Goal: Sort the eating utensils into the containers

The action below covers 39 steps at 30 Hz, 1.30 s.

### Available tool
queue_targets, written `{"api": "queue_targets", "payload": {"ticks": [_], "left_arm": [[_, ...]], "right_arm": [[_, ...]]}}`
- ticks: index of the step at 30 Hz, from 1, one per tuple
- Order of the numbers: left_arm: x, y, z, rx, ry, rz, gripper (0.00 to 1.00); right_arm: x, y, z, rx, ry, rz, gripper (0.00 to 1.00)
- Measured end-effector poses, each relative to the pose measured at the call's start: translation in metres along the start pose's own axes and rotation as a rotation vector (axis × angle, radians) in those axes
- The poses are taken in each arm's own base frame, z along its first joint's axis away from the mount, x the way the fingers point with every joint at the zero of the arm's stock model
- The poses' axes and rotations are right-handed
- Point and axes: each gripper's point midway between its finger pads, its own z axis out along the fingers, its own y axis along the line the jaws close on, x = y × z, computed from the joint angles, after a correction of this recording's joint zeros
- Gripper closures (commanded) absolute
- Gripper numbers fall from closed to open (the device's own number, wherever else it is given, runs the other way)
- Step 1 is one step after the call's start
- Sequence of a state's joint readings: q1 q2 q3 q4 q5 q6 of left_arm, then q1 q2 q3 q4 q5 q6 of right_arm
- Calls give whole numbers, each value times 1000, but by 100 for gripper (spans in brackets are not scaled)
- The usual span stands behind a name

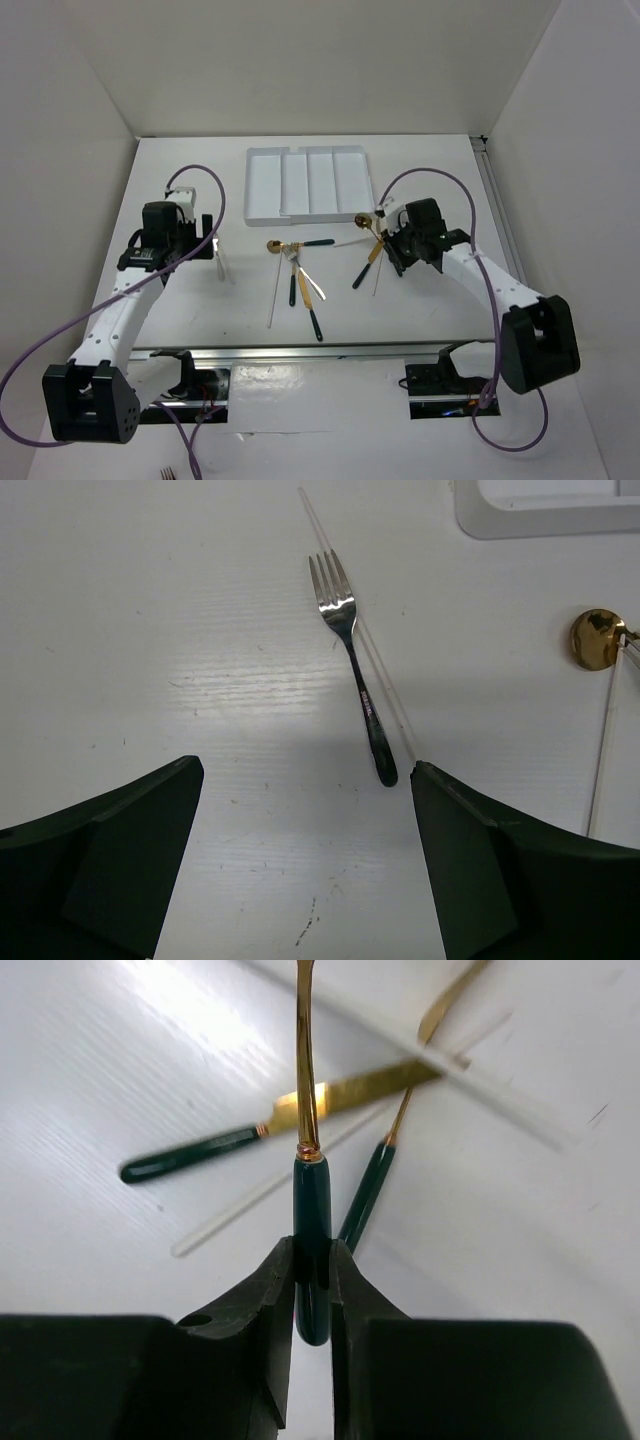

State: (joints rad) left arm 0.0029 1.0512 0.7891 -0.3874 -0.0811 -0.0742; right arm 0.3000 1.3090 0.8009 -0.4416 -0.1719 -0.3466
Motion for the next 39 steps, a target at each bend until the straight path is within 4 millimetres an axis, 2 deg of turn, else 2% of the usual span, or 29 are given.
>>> {"api": "queue_targets", "payload": {"ticks": [4,8,12,17,21,25,28,31,33,39], "left_arm": [[0,3,0,-18,1,-4,0],[0,10,-1,-61,0,-17,2],[-5,16,-3,-101,-9,-49,5],[-14,16,-7,-109,-27,-76,5],[-26,19,-5,-129,-30,-90,5],[-29,23,-2,-151,-20,-87,4],[-32,25,-2,-160,-22,-85,4],[-38,25,-1,-162,-28,-85,4],[-39,25,0,-161,-25,-85,4],[-36,24,3,-160,-11,-83,2]], "right_arm": [[-53,0,-23,10,-185,-23,100],[-108,-8,-20,-1,-271,43,100],[-153,-18,9,-33,-288,183,100],[-190,-28,46,-62,-279,349,100],[-217,-44,82,-77,-276,482,100],[-213,-63,124,-93,-225,595,100],[-189,-73,153,-92,-156,667,100],[-163,-77,171,-92,-85,717,100],[-159,-74,177,-128,-64,739,88],[-167,-72,178,-167,-80,699,61]]}}
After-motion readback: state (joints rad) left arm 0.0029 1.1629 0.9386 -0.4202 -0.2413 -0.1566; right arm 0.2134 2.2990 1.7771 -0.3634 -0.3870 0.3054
